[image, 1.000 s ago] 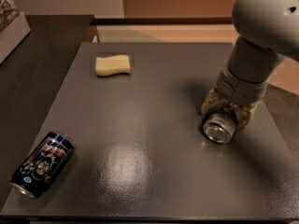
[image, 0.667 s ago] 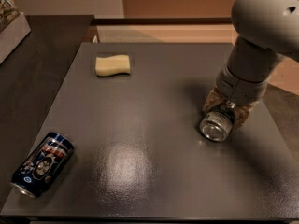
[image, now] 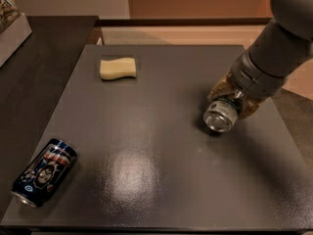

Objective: Place 7up can upright

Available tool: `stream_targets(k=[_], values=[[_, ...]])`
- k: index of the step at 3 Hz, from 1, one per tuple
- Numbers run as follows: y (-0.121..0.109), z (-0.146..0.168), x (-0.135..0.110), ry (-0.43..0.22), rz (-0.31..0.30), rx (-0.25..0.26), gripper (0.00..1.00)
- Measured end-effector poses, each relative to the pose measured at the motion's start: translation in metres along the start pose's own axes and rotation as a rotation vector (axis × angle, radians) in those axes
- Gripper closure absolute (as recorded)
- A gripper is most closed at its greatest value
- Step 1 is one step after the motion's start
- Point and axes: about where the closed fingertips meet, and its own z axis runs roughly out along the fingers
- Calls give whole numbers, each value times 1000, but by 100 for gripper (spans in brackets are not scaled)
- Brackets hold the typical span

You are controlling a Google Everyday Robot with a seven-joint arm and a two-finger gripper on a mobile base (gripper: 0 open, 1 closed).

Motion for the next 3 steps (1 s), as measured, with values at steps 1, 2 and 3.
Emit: stream_targets(k=[1,2,3], values=[[-27,-17,4,18,-47,186,100],[-27,-17,4,18,-46,185,100],[-28,-17,7,51,-63,179,100]])
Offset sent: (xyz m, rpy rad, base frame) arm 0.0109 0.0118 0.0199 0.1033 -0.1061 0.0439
